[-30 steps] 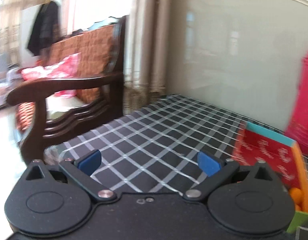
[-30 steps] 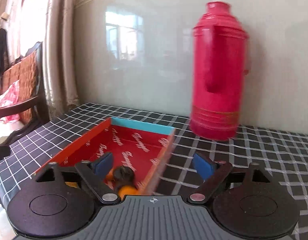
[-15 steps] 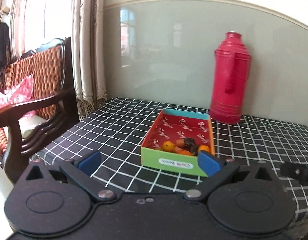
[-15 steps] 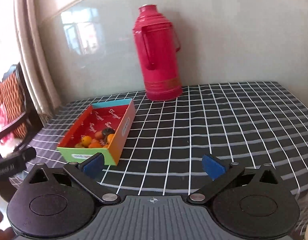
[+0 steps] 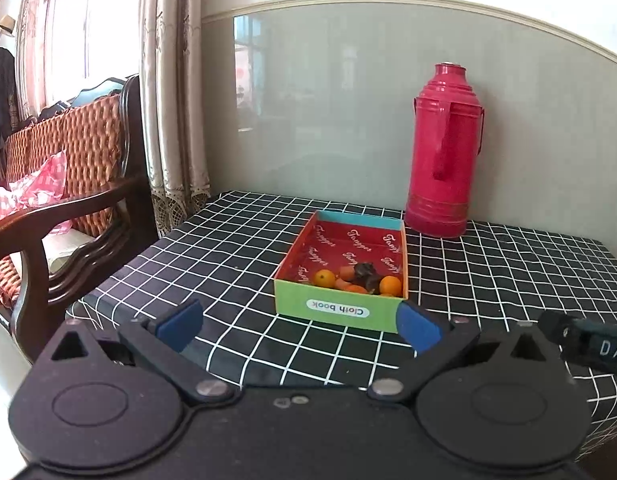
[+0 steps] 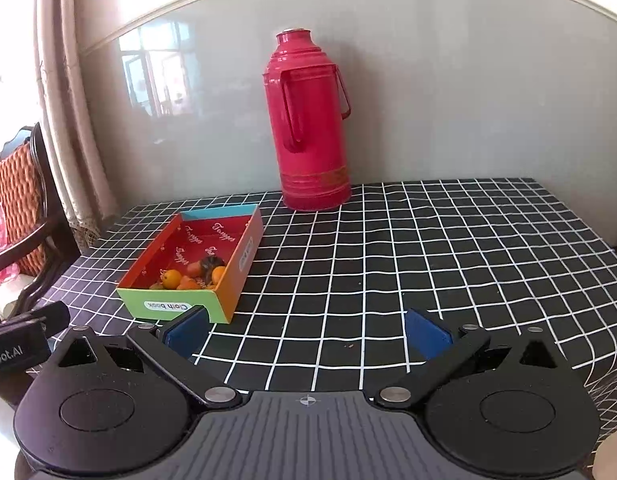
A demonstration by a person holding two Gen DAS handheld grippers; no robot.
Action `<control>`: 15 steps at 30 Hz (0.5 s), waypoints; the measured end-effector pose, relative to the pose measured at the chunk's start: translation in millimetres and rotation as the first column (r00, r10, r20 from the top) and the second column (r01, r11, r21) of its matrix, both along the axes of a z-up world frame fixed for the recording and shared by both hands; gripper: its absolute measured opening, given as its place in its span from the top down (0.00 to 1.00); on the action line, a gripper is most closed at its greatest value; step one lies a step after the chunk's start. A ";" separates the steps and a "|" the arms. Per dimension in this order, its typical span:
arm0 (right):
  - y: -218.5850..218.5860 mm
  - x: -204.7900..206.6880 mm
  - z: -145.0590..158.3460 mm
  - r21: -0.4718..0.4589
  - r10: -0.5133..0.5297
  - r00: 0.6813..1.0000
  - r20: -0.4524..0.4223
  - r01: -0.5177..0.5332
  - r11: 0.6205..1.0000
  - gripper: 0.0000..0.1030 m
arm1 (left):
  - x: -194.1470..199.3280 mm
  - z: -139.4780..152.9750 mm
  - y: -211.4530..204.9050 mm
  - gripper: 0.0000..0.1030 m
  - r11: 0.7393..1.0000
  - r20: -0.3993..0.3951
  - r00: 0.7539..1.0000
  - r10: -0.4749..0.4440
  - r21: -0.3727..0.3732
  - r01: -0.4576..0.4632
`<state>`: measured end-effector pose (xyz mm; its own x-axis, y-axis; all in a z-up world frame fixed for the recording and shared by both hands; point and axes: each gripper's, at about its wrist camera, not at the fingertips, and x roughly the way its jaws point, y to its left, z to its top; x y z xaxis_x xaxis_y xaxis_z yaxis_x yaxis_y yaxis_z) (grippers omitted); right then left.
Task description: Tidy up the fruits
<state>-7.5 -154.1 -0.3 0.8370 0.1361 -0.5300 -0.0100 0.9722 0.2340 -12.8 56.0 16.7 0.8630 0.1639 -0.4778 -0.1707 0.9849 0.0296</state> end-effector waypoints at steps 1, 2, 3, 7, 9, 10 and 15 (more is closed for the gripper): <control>0.2 0.7 -0.4 0.004 0.001 1.000 -0.003 -0.001 1.000 0.00 | -1.1 -0.7 -0.3 0.06 1.000 -0.002 1.000 0.000 -0.002 0.000; 1.0 2.0 -0.8 0.003 0.003 1.000 -0.005 -0.003 1.000 0.00 | -2.4 -0.9 0.6 0.06 1.000 -0.004 1.000 -0.002 -0.005 0.002; 1.8 2.5 -0.7 -0.001 0.005 1.000 -0.005 -0.005 1.000 0.00 | -2.2 -1.0 0.9 0.06 1.000 -0.004 1.000 -0.003 -0.006 0.002; 2.9 3.7 -0.6 -0.006 0.010 1.000 0.001 -0.010 1.000 0.00 | -2.2 -0.3 0.2 0.06 1.000 -0.001 1.000 -0.003 -0.001 0.003; 3.7 3.3 -0.5 -0.007 0.010 1.000 0.002 -0.010 1.000 0.00 | -1.6 0.2 -0.4 0.06 1.000 -0.001 1.000 -0.003 0.000 0.003; 3.8 3.1 -0.3 -0.007 0.011 1.000 0.004 -0.011 1.000 0.00 | -1.7 0.5 -0.6 0.06 1.000 0.002 1.000 -0.003 0.000 0.003; 5.2 2.9 -0.6 -0.006 0.012 1.000 0.005 -0.012 1.000 0.00 | -1.4 0.9 -1.2 0.06 1.000 0.005 1.000 -0.004 0.002 0.004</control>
